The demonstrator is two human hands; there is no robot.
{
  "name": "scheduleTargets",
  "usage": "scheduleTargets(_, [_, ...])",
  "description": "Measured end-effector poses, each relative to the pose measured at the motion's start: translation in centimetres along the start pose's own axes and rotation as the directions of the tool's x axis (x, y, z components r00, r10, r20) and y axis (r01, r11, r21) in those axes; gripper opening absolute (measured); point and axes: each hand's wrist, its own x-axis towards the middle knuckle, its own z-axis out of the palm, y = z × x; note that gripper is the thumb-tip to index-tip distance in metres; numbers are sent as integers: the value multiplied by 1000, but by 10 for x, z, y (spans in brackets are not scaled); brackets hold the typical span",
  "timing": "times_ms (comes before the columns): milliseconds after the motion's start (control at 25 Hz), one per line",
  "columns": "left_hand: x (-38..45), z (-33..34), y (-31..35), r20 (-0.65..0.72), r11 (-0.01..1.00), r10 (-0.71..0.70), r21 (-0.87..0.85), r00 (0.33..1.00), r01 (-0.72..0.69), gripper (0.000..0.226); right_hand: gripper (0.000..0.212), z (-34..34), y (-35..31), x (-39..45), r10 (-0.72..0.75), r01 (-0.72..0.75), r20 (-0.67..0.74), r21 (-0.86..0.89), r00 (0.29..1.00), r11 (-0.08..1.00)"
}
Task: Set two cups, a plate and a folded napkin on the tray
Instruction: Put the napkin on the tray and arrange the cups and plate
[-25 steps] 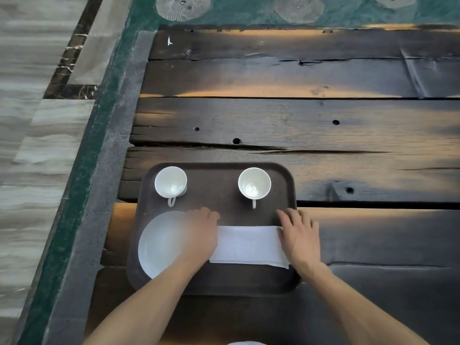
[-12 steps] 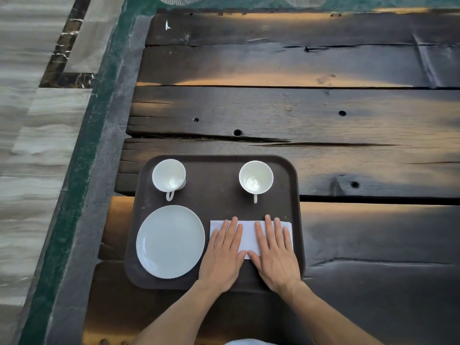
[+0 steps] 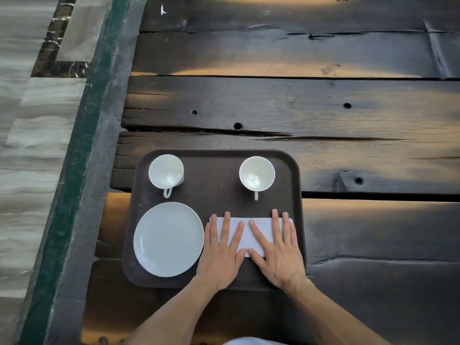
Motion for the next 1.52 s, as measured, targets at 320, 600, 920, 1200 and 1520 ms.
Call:
scheduleTargets(320, [1, -3, -1, 15, 999, -11, -44, 1000, 12, 65, 75, -1, 4, 1, 1, -1, 14, 33, 1000, 999])
scheduleTargets(600, [-6, -9, 7, -19, 997, -27, -69, 999, 26, 67, 75, -17, -3, -8, -22, 23, 50, -3, 998, 1000])
scheduleTargets(920, [-37, 11, 15, -9, 979, 205, 21, 979, -204, 64, 68, -3, -27, -46, -120, 122, 43, -32, 992, 992])
scheduleTargets(1200, [-46, 6, 10, 49, 998, 62, -27, 997, -61, 70, 69, -4, -21, -54, 4, -2, 32, -57, 999, 998])
scheduleTargets(1520, [-39, -7, 16, 27, 996, -27, -83, 999, 29, 69, 69, -17, -23, -47, 3, -3, -14, -8, 1000, 1000])
